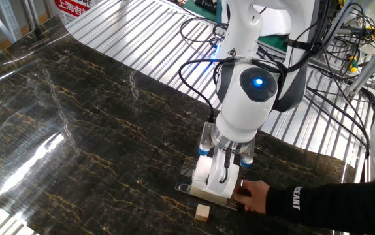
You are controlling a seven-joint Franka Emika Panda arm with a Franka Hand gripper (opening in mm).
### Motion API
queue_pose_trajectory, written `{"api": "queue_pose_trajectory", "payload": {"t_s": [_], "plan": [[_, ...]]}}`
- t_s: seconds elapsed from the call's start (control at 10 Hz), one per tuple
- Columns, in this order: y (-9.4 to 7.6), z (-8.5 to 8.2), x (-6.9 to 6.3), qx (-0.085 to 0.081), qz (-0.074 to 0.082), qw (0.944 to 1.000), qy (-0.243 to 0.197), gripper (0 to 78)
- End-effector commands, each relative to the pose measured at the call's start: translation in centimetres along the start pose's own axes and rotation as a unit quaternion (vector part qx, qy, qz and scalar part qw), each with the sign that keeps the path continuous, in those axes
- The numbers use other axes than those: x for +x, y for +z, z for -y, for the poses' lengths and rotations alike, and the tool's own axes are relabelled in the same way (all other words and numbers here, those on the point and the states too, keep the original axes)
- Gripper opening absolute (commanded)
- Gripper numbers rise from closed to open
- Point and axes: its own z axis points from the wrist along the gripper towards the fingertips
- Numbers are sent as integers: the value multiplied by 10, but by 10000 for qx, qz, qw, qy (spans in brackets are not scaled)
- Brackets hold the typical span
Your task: Take the roll of paper down from the shelf
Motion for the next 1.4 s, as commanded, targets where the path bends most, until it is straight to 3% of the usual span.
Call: {"api": "queue_pose_trajectory", "payload": {"t_s": [0.1, 0.3, 0.4, 0.8, 1.1, 1.2, 1.3, 1.4], "plan": [[-1, -1, 0, 29, -11, 10000, -47, 12], [-1, -1, 0, 29, -11, 10000, -47, 12], [-37, 2, -11, 71, -65, 9982, -599, 12], [-42, 5, -28, 74, -63, 9932, -1156, 12], [-45, 6, -36, 81, -50, 9810, -1939, 12], [-48, 9, -45, 78, -58, 9630, -2692, 12], [-50, 9, -52, 75, -63, 9486, -3163, 12], [-52, 9, -56, 76, -64, 9417, -3363, 12]]}}
